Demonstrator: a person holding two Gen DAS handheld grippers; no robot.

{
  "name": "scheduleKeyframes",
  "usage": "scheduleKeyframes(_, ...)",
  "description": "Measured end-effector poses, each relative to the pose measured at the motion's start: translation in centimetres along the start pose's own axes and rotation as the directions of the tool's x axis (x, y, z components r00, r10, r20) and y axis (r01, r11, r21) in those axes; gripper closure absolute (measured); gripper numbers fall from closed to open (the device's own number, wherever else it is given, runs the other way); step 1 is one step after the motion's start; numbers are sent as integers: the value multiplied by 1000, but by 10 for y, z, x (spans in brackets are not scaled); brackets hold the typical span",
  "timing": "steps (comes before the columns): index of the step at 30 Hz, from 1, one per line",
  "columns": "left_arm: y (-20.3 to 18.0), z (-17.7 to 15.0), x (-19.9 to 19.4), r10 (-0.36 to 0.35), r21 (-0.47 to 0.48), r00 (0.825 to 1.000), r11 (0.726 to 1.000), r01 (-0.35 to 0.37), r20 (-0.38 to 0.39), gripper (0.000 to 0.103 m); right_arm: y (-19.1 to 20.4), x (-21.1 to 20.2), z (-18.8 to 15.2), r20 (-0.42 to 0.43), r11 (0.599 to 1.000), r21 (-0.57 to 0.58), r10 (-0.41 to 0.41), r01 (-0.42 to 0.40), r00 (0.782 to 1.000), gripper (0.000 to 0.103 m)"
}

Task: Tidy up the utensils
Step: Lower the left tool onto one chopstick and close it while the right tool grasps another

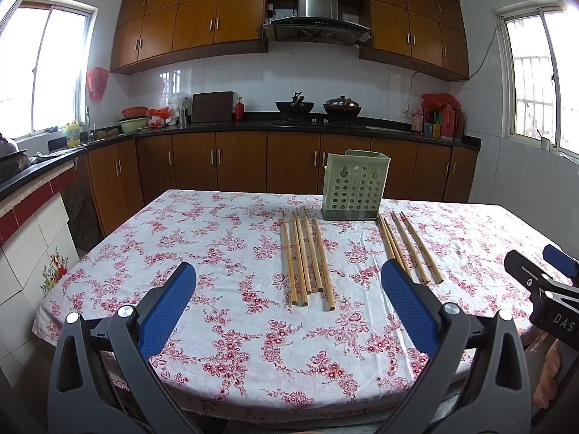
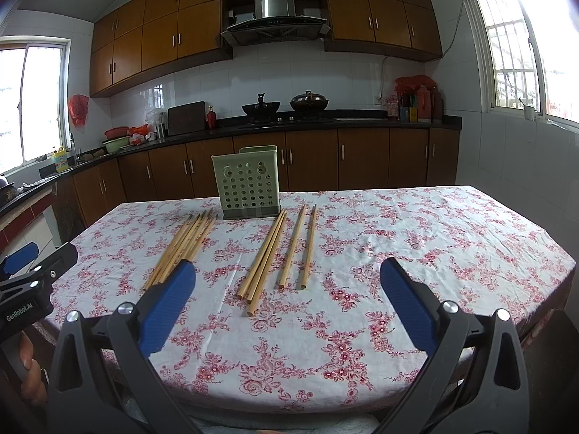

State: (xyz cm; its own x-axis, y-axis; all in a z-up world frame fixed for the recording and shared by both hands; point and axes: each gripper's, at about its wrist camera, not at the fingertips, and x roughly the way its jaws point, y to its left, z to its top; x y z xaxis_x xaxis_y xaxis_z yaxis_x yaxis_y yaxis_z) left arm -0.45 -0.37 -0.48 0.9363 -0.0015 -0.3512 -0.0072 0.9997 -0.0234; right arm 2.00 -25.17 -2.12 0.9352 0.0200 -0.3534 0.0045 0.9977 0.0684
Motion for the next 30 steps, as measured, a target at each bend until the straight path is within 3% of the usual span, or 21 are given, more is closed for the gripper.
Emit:
scheduleKeyframes(10, 0, -7, 17, -1, -4, 1000, 1000, 0, -20, 2, -2, 11, -3, -29, 1000, 1, -4, 4, 1000, 4)
scheduleKeyframes(14, 8, -3, 36, 26, -20, 997, 999, -28, -77, 2, -12, 43, -1, -112, 999, 20, -31, 33, 993, 4)
scheduleKeyframes(18, 17, 6, 65, 59, -28, 987, 998, -64, -148, 2, -23, 88, 15, -233, 996, 19, -85, 92, 969, 7)
scheduleKeyframes(21, 27, 11, 91, 72, -40, 974, 996, -82, -213, 2, -31, 130, 24, -332, 995, 23, -79, 92, 940, 22)
scheduleKeyframes(23, 35, 14, 109, 61, -61, 963, 995, -79, -262, 2, -37, 160, 27, -391, 995, 55, -57, 86, 918, 40)
scheduleKeyframes(26, 46, 18, 134, 46, -80, 945, 994, -76, -325, 2, -41, 201, 27, -461, 992, 98, -21, 75, 887, 54)
scheduleKeyframes(28, 46, 19, 147, 38, -83, 937, 994, -71, -347, 8, -40, 225, 24, -503, 991, 111, -6, 71, 865, 61)
scheduleKeyframes(30, 47, 20, 160, 18, -83, 928, 995, -53, -373, 20, -36, 243, 19, -532, 993, 97, -10, 73, 847, 65)
